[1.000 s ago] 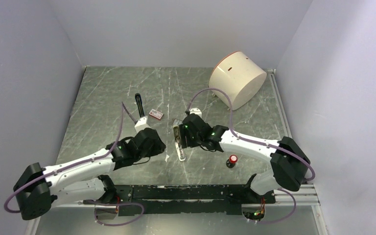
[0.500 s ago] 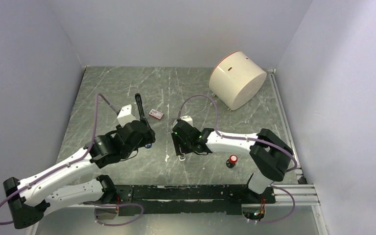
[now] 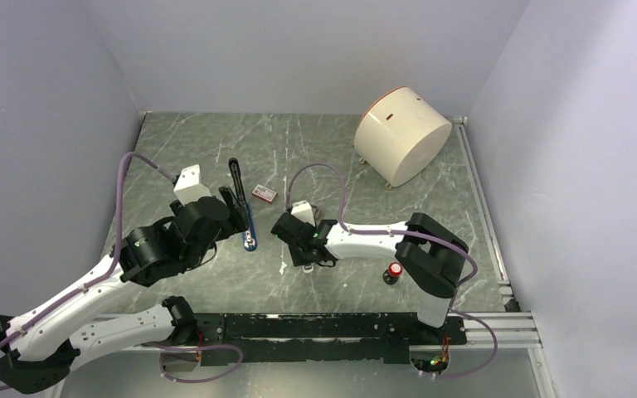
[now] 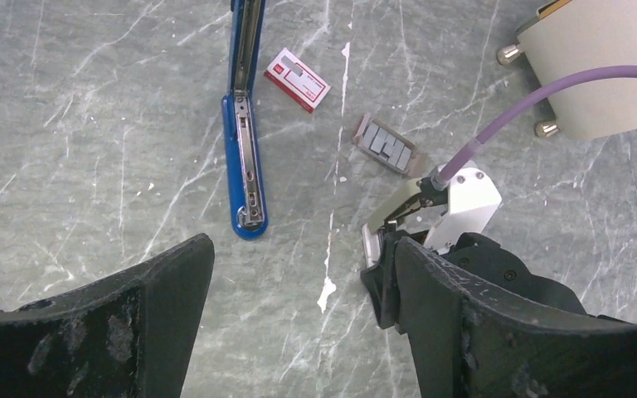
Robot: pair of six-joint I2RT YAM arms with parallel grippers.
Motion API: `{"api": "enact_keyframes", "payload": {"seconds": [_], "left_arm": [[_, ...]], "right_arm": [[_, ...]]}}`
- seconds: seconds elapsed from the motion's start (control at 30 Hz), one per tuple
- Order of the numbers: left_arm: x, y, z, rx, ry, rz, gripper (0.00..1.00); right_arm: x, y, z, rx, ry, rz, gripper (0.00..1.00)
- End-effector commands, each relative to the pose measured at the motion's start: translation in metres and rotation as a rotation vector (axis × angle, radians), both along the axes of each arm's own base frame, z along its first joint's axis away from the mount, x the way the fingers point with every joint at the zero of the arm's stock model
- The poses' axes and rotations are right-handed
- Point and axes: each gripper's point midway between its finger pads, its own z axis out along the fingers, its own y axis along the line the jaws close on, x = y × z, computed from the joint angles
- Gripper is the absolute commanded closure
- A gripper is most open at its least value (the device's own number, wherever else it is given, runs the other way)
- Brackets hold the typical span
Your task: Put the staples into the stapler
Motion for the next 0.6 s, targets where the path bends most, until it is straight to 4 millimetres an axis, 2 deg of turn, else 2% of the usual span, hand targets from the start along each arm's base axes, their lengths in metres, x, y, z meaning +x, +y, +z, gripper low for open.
{"api": "enact_keyframes", "payload": {"seconds": [0.0,0.17,0.33,0.57], "left_arm": [[-0.002,0.009,-0.004,0.05,-0.001,0.005,0.14],[-0.004,0.016,0.003,0.067,-0.009,0.013,0.12],[-0.006,0.023,0.02,0.048,-0.038,0.022,0.1],[-0.009,0.029,0.029,0.038,-0.051,0.029,0.04]], "right_arm": [[-0.003,-0.012,-0.012,-0.063,0.018,-0.044,0.59],[0.007,0.006,-0.01,-0.029,-0.009,-0.014,0.67],[0.025,0.039,-0.007,0.017,-0.048,0.019,0.68],[0.054,0.079,-0.015,0.044,-0.088,0.009,0.68]]}}
